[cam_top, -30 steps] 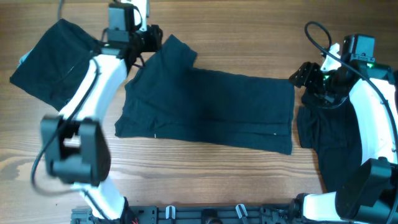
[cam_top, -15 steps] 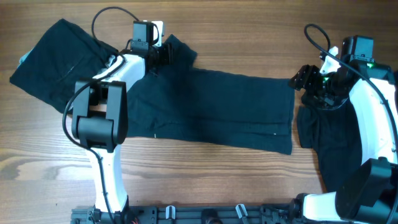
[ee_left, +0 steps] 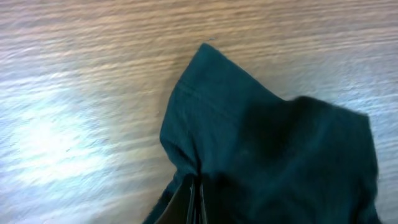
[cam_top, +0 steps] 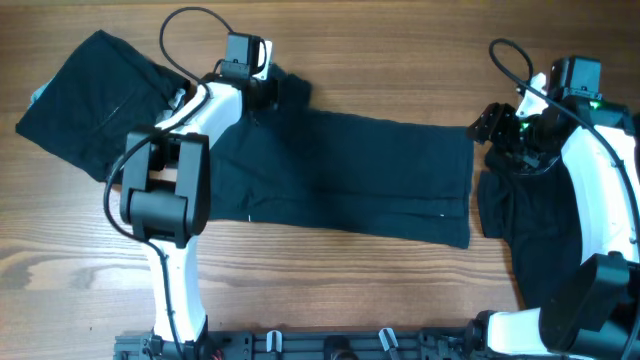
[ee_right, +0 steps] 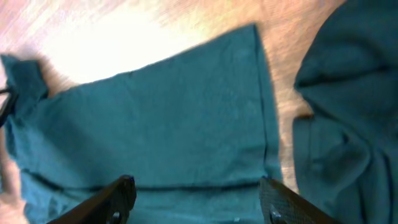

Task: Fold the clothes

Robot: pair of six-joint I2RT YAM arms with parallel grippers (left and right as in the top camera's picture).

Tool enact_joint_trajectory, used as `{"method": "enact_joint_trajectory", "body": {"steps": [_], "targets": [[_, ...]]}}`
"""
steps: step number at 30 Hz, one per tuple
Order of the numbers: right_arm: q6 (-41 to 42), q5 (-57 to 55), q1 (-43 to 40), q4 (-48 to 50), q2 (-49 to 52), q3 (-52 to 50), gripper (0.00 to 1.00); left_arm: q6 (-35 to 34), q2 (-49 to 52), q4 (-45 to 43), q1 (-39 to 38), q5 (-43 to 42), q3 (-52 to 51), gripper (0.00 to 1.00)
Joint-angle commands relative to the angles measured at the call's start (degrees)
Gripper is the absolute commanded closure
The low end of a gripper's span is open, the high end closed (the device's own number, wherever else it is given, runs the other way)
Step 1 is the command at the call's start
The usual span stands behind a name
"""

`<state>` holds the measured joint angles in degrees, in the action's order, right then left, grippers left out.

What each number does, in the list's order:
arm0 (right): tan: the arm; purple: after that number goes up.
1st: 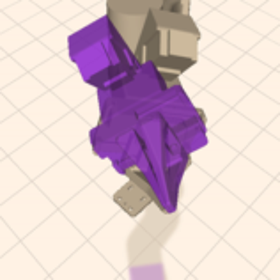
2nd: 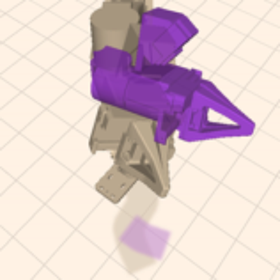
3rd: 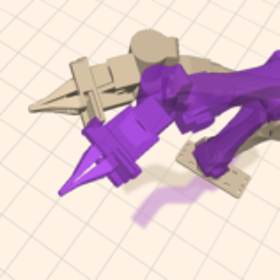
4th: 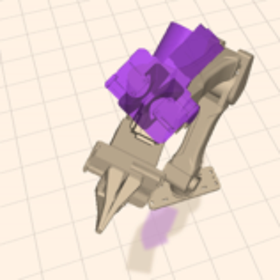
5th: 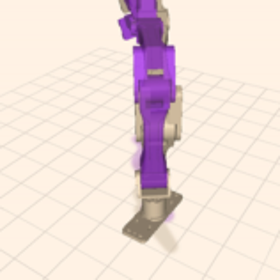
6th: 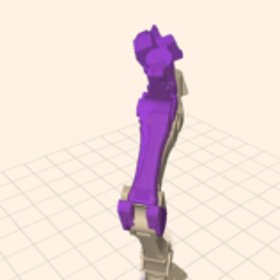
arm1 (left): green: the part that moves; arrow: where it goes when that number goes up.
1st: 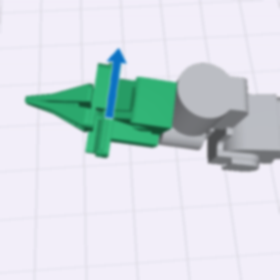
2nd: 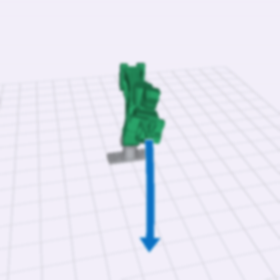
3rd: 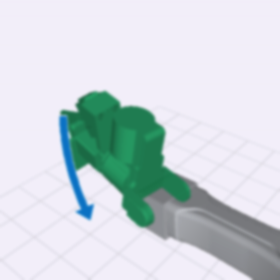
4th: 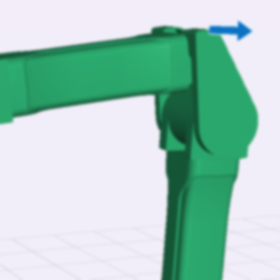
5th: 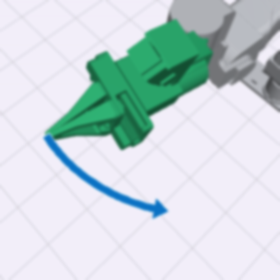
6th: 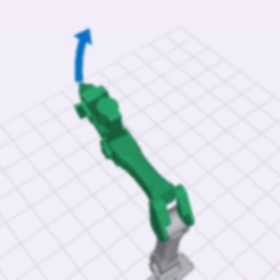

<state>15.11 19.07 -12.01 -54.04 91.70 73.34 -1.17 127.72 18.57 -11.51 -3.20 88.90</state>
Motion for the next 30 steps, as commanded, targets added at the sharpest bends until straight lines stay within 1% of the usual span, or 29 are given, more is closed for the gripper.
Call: {"method": "enact_joint_trajectory", "body": {"steps": [1, 7, 14, 15, 17, 20, 22, 24, 26, 28, 29, 30], "targets": [[0.2, -2.8, 0.0, 3.1, 3.5, 0.8, 0.32, -0.7, -6.1, 2.5, 0.7, 3.1, 1.3, 0.96], [-1.5, -2.8, 0.0, 9.6, 13.4, 0.8, 0.34, -1.3, -8.1, 8.9, 0.5, 3.1, 1.3, 0.96], [-1.6, -2.3, 0.1, 13.4, 23.2, 0.8, 0.41, -2.3, -9.6, 11.6, 0.5, 3.1, 1.3, 0.96], [-1.6, -2.4, 0.1, 14.1, 23.6, 0.8, 0.43, -2.3, -9.8, 11.7, 0.5, 3.1, 1.3, 0.96], [-1.5, -2.4, 0.1, 16.0, 24.0, 0.8, 0.43, -2.3, -10.0, 12.1, 0.5, 3.1, 1.3, 0.96], [-1.5, -2.3, 0.3, 17.6, 24.0, 0.8, 0.5, -2.3, -10.2, 12.5, 0.5, 3.1, 1.3, 0.96], [-1.4, -2.3, 0.6, 18.5, 24.0, 0.8, 0.57, -3.6, -10.5, 12.5, 0.5, 3.1, 1.3, 0.96], [-1.5, -2.3, 1.4, 19.4, 24.0, 0.8, 0.58, -4.4, -11.0, 12.5, 0.5, 3.0, 1.3, 0.96], [-1.4, -2.4, 2.3, 20.6, 24.2, 0.4, 0.66, -4.4, -11.4, 12.5, 0.5, 3.1, 1.3, 0.96], [-1.4, -3.9, 3.1, 20.5, 24.2, 0.3, 0.83, -4.4, -11.6, 12.5, 0.5, 3.1, 1.3, 0.96], [-1.4, -4.8, 3.4, 20.5, 24.2, 0.4, 0.96, -4.4, -11.7, 12.5, 0.5, 3.1, 1.3, 0.96], [-1.4, -5.5, 3.4, 20.0, 23.9, 0.7, 0.96, -4.5, -11.8, 12.6, 0.5, 3.1, 1.3, 0.96]]}}
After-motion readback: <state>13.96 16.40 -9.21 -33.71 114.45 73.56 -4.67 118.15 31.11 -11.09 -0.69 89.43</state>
